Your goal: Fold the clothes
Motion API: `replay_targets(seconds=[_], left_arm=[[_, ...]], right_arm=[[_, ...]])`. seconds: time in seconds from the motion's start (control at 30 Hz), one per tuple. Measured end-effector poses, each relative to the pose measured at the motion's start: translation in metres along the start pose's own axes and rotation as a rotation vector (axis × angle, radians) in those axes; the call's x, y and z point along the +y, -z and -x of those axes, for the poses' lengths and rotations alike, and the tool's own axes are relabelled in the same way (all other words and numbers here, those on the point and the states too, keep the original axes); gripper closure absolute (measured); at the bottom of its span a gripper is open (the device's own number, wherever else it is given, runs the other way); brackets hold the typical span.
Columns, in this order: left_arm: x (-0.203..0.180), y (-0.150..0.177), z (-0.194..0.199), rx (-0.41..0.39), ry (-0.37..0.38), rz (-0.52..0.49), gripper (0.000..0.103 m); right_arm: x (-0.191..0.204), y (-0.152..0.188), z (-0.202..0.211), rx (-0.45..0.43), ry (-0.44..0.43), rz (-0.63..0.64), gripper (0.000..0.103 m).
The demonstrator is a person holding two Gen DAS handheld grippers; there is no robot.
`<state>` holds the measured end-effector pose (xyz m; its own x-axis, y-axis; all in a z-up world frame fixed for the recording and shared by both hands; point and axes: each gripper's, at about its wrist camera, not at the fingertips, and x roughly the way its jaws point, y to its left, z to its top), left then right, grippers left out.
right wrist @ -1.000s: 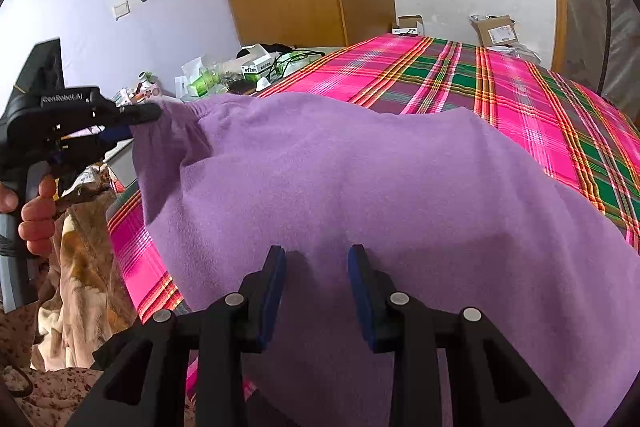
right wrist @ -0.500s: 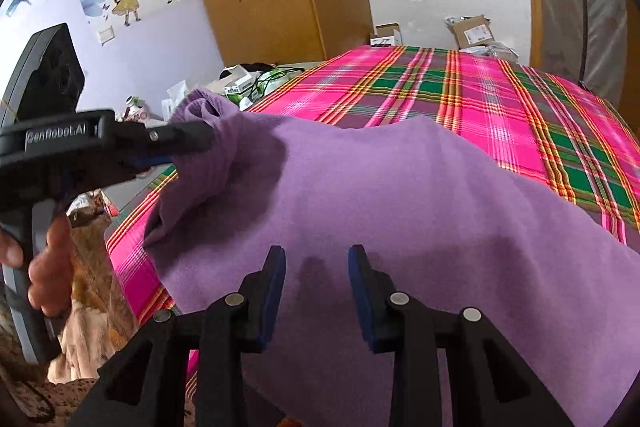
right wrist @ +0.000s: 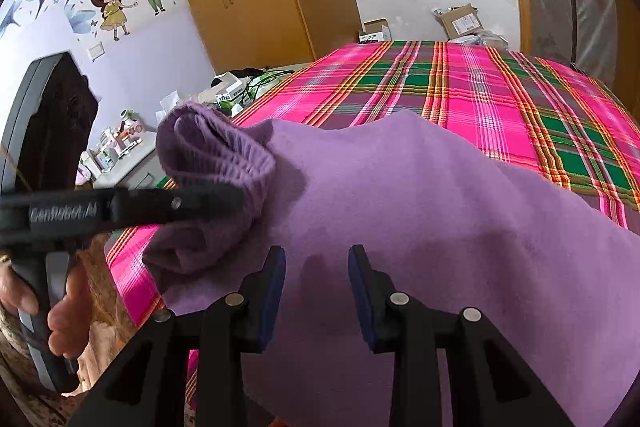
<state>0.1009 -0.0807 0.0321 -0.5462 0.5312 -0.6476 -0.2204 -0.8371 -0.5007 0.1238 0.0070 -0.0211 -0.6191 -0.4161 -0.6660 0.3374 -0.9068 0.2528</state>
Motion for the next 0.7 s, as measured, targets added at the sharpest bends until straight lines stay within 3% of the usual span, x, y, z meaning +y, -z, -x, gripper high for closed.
replay_targets(seconds=[0.3,0.53,0.7], left_arm=[[-0.004,0.014,0.012,0.049,0.046,-0.086,0.079],[0.008,0.018,0.029,0.039,0.073,-0.082,0.078],[0.033,0.011,0.044,-0.013,0.035,-0.017,0.078]], right_arm=[[-0.001,-0.017,-0.003,-0.011,-0.039,-0.011,0.070],[0.005,-0.032,-0.012,0.005,-0.183,-0.019,0.067],[0.009,-0.033,-0.018,0.030,-0.270,-0.016,0.064]])
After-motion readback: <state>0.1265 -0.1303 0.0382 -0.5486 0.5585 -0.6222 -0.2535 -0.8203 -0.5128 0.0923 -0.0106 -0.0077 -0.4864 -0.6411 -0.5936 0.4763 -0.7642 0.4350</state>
